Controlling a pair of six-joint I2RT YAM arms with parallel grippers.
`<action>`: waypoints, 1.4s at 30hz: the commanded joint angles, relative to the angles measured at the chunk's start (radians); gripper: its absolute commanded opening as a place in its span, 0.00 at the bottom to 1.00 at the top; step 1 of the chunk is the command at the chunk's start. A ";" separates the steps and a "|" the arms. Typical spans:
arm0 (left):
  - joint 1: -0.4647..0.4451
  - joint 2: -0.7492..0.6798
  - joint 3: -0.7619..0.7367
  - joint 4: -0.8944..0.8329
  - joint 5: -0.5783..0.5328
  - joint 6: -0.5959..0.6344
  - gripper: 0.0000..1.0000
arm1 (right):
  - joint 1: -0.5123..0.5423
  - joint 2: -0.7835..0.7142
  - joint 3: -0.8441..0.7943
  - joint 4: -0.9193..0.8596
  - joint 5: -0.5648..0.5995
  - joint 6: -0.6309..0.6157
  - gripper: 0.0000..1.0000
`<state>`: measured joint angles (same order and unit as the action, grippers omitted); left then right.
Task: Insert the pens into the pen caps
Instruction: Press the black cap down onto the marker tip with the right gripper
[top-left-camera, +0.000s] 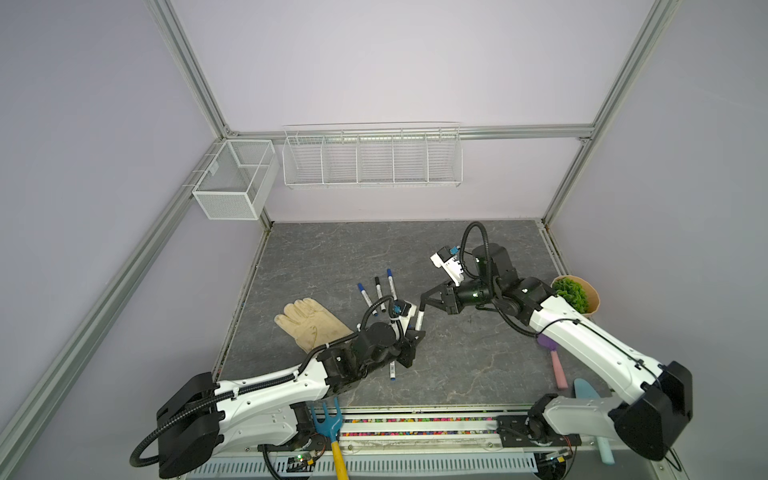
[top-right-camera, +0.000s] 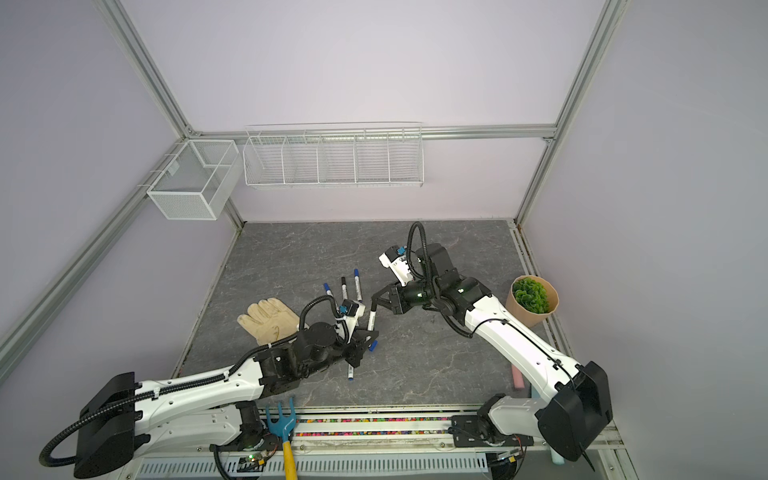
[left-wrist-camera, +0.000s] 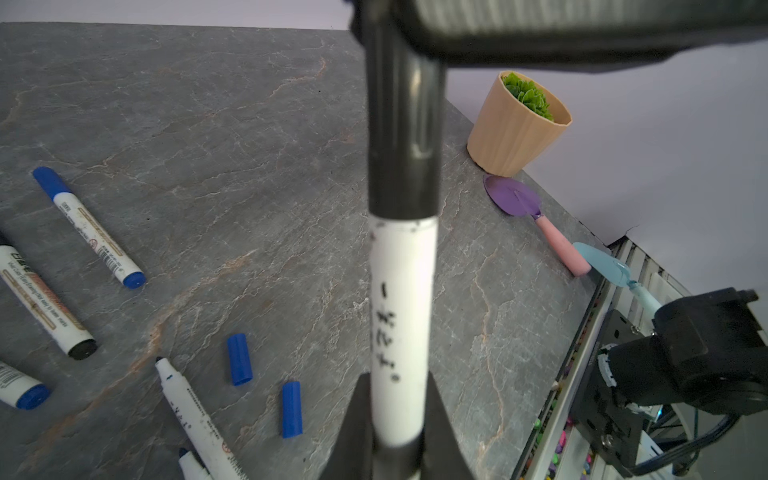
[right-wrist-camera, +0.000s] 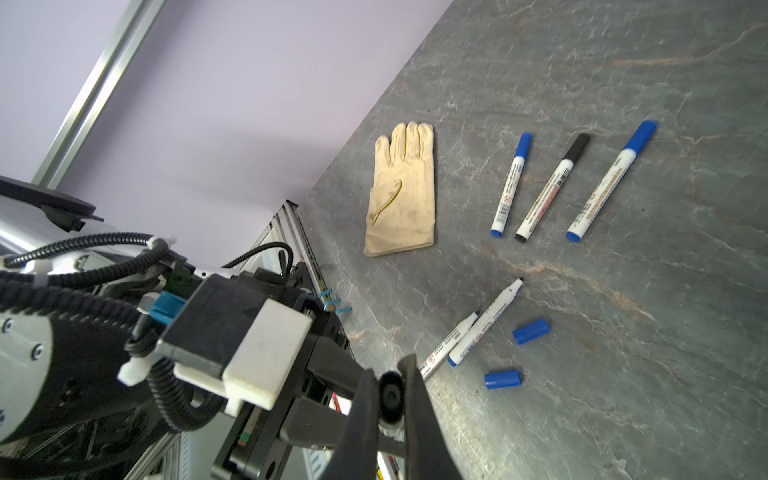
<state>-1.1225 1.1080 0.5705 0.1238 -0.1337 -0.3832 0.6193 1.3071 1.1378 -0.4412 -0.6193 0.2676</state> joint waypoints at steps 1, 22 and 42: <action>0.024 -0.023 0.069 0.152 -0.124 0.030 0.00 | 0.035 0.048 -0.033 -0.290 -0.166 -0.053 0.09; 0.114 -0.005 0.270 0.354 -0.011 0.107 0.00 | 0.160 0.257 0.030 -0.466 0.092 -0.139 0.09; 0.136 -0.048 0.180 0.288 0.066 -0.010 0.00 | -0.002 0.237 0.055 -0.358 -0.006 -0.039 0.09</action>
<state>-1.0012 1.1000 0.6651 -0.1108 -0.0395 -0.3408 0.5774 1.5124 1.2358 -0.5575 -0.6029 0.2596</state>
